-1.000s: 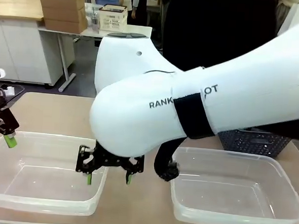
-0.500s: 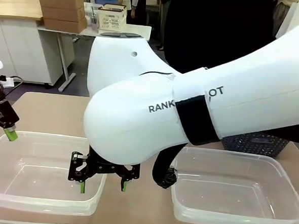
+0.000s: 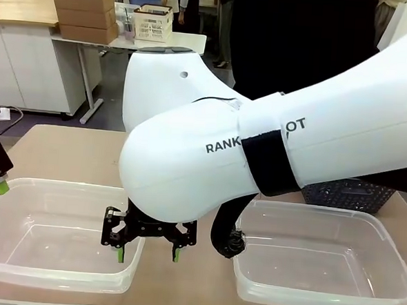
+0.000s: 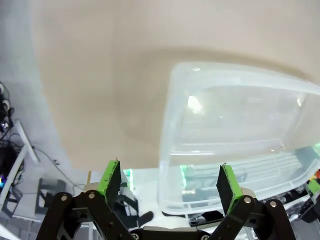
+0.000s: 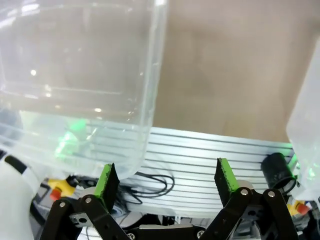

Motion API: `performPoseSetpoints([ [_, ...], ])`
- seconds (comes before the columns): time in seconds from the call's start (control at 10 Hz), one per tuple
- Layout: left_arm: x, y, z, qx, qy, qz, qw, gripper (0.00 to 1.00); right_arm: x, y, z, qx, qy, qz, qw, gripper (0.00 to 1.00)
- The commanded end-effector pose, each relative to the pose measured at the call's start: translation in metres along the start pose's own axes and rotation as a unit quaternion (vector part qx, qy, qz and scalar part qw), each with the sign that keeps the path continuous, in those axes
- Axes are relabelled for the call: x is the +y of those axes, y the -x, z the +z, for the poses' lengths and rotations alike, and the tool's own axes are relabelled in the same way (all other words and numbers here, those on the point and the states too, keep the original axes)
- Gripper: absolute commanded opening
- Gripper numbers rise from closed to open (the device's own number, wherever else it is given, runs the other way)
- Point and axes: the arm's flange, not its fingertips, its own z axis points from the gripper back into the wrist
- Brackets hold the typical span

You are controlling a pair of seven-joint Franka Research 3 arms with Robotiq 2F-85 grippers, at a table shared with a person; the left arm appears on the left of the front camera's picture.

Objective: Sort the waste into each basket.
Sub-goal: Pick up the Organizing box on the left side of the table and lift it.

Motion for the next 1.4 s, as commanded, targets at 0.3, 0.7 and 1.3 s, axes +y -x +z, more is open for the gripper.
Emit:
performPoseSetpoints([
  [0.3,0.023,0.075,-0.116,-0.024,0.017,-0.019,0.999,1.00,0.016,-0.022,-0.015,-0.073,0.010,-0.153,0.985,1.00],
  [0.7,0.021,0.098,-0.147,0.008,0.010,-0.023,1.000,1.00,0.029,-0.032,-0.032,-0.056,0.031,-0.159,0.985,1.00],
  [1.3,0.004,0.101,-0.153,0.025,-0.017,-0.043,0.999,0.00,0.026,-0.030,-0.033,-0.045,0.049,-0.148,0.987,0.00],
])
